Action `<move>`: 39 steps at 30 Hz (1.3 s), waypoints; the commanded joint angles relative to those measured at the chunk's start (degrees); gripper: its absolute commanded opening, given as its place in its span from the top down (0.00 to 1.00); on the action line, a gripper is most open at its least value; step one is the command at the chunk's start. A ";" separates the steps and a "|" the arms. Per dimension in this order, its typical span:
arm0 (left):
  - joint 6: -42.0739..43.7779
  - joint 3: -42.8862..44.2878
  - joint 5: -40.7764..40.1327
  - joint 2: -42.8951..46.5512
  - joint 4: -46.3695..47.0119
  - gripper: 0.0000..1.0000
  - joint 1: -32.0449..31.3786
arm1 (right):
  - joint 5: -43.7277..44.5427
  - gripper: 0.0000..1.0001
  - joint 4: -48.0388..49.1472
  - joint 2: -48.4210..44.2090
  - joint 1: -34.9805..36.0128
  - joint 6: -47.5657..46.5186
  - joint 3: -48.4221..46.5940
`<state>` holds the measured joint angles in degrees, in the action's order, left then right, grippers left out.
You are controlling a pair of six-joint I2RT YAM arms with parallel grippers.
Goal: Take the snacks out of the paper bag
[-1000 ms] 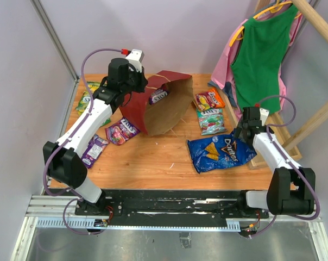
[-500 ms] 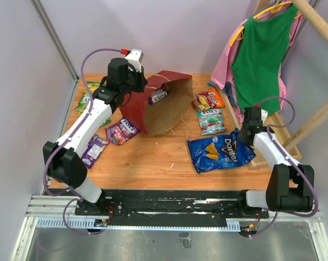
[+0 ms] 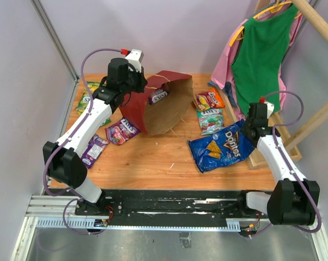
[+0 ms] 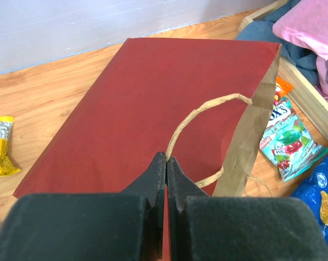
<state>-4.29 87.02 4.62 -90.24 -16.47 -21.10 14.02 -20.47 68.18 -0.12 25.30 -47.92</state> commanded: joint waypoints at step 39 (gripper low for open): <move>-1.16 1.00 0.58 0.51 -1.66 0.99 0.40 | -12.57 0.01 38.06 12.54 42.61 -3.80 -8.54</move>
<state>-5.41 87.07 5.26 -90.26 -16.99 -21.08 6.24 8.34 73.21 39.16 18.11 -50.37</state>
